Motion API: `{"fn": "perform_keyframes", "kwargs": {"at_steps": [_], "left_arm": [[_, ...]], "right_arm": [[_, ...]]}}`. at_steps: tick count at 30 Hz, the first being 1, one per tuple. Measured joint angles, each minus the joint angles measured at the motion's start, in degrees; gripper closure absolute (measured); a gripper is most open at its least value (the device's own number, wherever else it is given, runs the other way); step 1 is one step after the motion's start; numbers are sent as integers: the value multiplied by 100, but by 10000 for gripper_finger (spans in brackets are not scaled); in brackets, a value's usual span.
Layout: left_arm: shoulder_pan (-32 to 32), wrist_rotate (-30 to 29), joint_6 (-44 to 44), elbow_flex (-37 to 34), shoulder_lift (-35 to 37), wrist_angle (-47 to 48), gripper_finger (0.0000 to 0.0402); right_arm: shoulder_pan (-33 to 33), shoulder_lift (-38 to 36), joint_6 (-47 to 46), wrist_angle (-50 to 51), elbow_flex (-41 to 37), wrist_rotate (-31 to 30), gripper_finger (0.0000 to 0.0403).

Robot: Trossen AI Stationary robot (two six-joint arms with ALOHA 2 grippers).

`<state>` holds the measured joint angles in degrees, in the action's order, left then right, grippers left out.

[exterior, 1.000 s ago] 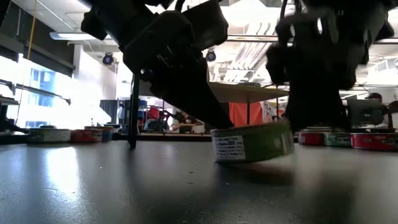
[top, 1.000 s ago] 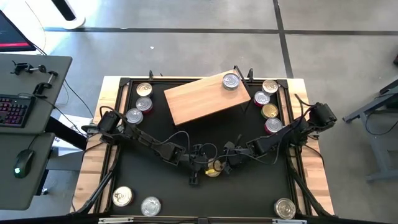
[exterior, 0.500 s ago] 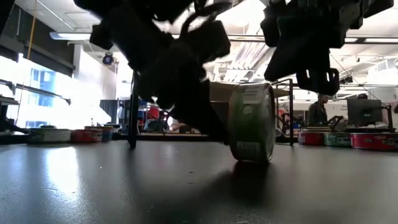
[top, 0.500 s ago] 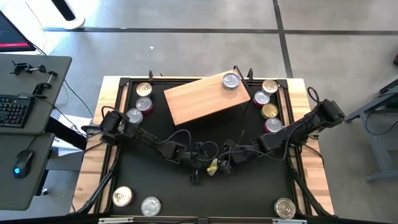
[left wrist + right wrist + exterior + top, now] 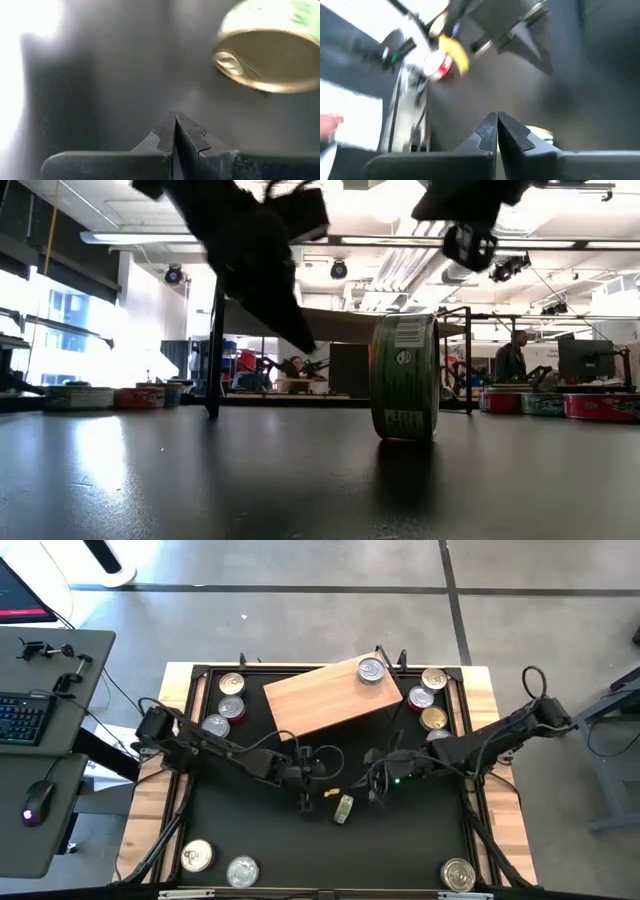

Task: Stack canned seafood by type on shelf
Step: Put the bottom gold and green tuna can on the shelf

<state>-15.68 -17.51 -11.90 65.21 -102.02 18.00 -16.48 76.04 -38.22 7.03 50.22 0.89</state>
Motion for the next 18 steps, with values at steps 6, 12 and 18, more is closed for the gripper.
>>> {"fn": "perform_keyframes", "kwargs": {"at_steps": [6,12,18], "left_arm": [[-325,-421,-504,5,613,41,401],[-730,-785,-1202,5,1480,537,401],[-1276,-1806,-2215,3,2738,1422,402]], "right_arm": [[439,554,2099,1796,1490,832,302],[460,1327,3580,2878,2627,878,165],[431,2012,4906,3823,3219,979,109]]}}
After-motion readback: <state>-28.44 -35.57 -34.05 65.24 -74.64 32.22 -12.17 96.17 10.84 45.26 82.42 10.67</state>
